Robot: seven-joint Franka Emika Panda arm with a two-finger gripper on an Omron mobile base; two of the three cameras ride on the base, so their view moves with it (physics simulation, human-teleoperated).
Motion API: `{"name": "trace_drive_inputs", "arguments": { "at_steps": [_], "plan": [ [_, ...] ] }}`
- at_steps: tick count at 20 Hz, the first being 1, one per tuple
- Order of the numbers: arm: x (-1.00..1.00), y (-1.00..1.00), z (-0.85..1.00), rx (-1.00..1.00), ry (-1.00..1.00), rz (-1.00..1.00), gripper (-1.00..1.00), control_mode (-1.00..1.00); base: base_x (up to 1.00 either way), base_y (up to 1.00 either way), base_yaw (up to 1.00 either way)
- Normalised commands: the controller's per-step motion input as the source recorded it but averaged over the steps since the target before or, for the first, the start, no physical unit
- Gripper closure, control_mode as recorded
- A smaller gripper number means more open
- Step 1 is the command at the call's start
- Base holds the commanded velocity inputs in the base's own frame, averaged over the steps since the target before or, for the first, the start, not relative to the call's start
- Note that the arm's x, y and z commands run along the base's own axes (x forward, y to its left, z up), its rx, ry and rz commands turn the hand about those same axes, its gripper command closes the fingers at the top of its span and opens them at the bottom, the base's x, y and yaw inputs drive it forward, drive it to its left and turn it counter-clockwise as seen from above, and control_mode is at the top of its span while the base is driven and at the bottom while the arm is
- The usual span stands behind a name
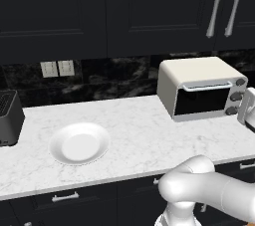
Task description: Pick up the kebab skewer and baguette bread, and place them inside the toaster oven. Close the toaster oven door and start by setting the timer.
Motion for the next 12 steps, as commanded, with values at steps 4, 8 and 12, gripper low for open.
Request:
{"name": "trace_drive_inputs", "arguments": {
  "at_steps": [4,8,12],
  "plan": [
    [0.00,-0.04,-0.03,0.00,0.00,-0.01,-1.00,-1.00,0.00,0.00,0.00],
    [0.04,-0.10,-0.06,0.00,0.00,-0.01,-1.00,-1.00,0.00,0.00,0.00],
    [0.06,-0.08,-0.01,0.00,0.00,-0.02,-1.00,-1.00,0.00,0.00,0.00]
  ]
}}
